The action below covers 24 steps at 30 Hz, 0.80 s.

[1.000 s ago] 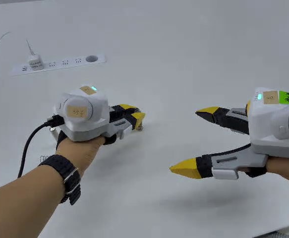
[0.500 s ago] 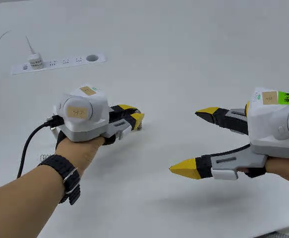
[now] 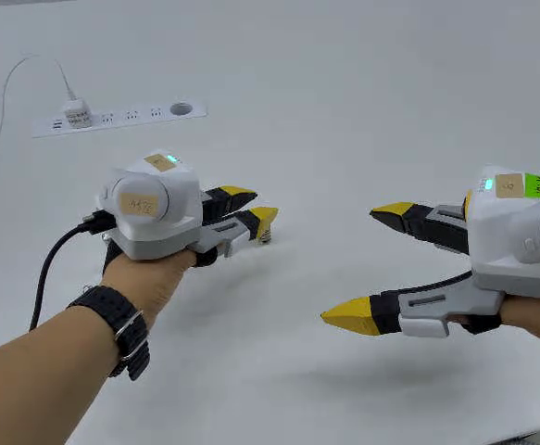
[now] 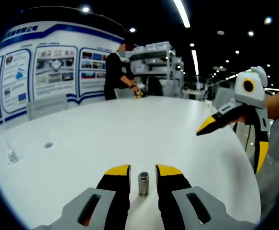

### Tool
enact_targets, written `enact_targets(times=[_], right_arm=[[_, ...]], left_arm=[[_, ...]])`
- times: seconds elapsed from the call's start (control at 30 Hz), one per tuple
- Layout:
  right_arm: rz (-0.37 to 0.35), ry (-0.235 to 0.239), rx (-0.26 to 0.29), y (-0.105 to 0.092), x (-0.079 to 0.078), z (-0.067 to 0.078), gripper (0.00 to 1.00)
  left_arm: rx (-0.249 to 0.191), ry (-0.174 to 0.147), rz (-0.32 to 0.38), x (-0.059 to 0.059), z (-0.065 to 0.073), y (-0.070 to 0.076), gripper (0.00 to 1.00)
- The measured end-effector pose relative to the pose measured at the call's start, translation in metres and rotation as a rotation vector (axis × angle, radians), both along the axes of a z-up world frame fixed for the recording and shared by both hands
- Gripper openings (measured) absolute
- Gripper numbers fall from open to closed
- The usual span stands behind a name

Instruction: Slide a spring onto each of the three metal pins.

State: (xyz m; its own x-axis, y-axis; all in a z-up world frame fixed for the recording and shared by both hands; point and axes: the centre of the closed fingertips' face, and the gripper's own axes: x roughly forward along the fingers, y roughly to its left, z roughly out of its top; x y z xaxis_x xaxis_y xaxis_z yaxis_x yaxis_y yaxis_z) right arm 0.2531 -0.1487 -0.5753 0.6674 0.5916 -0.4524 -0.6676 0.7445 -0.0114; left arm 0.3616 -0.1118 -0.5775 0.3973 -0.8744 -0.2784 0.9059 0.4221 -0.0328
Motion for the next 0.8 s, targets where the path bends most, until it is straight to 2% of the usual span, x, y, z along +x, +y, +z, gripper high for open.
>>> enact_targets(times=[0.33,0.8], right_arm=[[0.023,-0.006,-0.01,0.006,0.003,0.004,0.86],[0.066,-0.006,-0.023,0.02,0.003,0.007,0.84]], left_arm=[[-0.051,-0.029,-0.002,-0.012,0.024,0.009,0.24],[-0.078,-0.047,-0.003,-0.033,0.04,0.035,0.27]])
